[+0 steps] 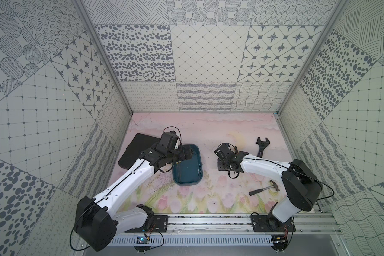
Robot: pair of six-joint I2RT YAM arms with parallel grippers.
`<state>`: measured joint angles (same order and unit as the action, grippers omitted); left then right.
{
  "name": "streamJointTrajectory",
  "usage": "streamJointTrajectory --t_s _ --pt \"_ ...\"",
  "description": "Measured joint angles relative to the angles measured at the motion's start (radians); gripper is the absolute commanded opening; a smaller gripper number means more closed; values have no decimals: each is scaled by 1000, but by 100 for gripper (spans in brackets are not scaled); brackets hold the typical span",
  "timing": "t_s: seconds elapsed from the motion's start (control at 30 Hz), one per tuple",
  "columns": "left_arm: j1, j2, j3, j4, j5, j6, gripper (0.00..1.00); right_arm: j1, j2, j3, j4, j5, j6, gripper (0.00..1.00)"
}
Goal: Take the file tool out of the storage box
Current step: Place the file tool at the center of the board.
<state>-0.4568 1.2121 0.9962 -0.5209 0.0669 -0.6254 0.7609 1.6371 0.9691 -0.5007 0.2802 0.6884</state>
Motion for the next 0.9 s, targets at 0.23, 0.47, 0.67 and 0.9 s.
streamJointTrajectory --t_s 0.23,0.47,0.67,0.9 --pt "0 18 -4 1 0 0 99 -11 42 4 13 -17 -8 0" --pt "-3 48 -10 1 -10 1 99 -11 74 15 24 -27 -15 0" --pt "-6 72 -18 2 -25 6 99 -11 90 22 31 -28 -18 0" --pt "-6 83 -20 4 -37 13 99 -11 105 22 31 -27 -19 0"
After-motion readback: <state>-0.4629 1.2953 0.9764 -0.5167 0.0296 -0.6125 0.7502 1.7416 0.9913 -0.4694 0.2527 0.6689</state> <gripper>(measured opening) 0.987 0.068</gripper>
